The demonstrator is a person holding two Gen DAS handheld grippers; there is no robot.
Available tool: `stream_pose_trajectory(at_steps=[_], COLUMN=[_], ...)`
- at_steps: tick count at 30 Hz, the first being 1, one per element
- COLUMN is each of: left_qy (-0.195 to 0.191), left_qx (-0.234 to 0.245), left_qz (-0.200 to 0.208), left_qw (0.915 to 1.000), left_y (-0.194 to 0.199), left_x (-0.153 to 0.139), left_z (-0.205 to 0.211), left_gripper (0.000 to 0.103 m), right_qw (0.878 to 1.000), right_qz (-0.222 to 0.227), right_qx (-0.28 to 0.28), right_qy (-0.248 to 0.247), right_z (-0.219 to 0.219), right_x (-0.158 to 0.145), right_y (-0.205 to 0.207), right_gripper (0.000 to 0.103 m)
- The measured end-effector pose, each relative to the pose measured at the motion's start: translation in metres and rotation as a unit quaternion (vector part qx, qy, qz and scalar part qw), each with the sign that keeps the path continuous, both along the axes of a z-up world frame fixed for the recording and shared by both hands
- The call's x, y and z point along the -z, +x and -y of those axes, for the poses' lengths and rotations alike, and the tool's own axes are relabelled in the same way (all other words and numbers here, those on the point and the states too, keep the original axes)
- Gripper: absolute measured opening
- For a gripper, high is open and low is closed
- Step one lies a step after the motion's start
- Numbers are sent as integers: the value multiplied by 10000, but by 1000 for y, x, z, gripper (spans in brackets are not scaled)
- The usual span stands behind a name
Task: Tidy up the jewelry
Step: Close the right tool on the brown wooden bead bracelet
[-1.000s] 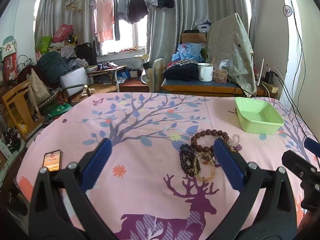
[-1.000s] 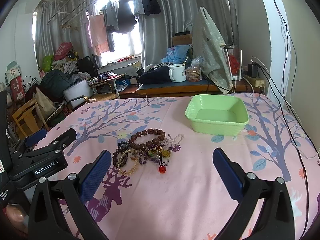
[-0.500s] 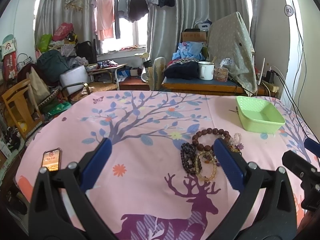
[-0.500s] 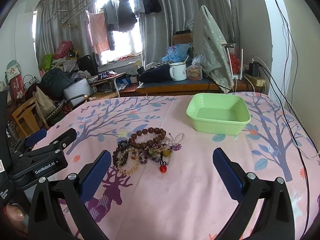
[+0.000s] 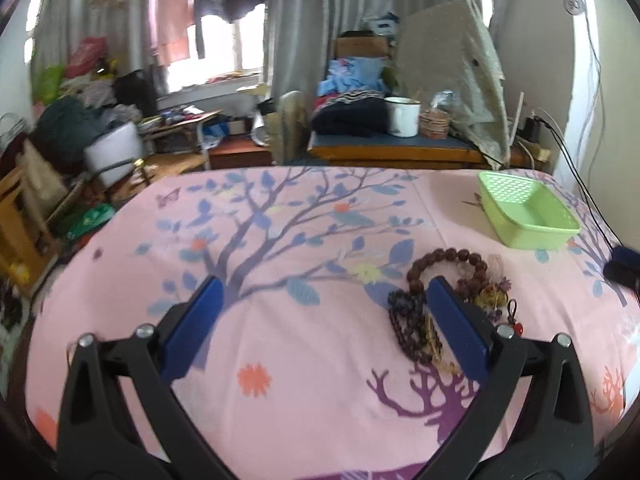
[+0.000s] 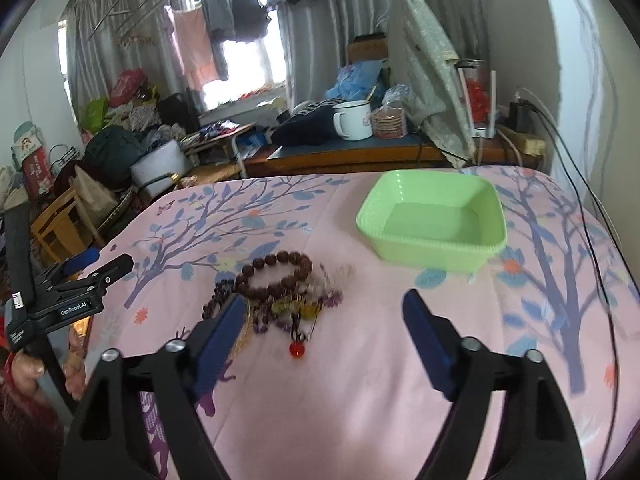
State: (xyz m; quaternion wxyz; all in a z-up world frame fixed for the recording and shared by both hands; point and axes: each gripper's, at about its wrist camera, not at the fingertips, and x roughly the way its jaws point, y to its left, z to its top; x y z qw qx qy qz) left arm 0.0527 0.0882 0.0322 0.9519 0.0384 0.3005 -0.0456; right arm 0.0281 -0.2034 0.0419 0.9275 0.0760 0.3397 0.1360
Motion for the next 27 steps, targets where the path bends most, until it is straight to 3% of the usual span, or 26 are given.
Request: stream_pose_trajectory(at_steps=[4, 7, 10, 12, 15, 20, 27], left_qy=[-232, -407, -450, -494, -492, -511, -448], left_qx=[598, 890, 1013, 1094, 1326, 1498, 1630], left_qz=[-25, 201, 338, 53, -798, -1752, -2084], left_qw=[9979, 9950, 9933, 9928, 9867, 9717, 9633], left_y=[25, 36, 49, 67, 97, 128, 137], left_x=[-40, -68, -76, -61, -19, 44, 74], left_z=[-1, 1, 9, 19, 40, 63, 71], left_gripper=[98, 98, 98, 90, 75, 67, 64], right_qw=[9994, 9978, 9949, 9933, 9916, 9811, 9708], right_qz=[90, 440, 706, 621, -110, -1120, -1617], right_qx=[-315, -485, -675, -898, -1226, -1541, -1728], right_qy=[-75, -106, -245, -383, -405, -339, -399], right_z=[10, 10, 0, -13, -30, -47, -57], right_x=[-47, -93, -111, -98, -49, 16, 51], right_y=[30, 44, 52, 63, 93, 124, 149], right_gripper=[32, 24, 18, 12, 5, 0, 0])
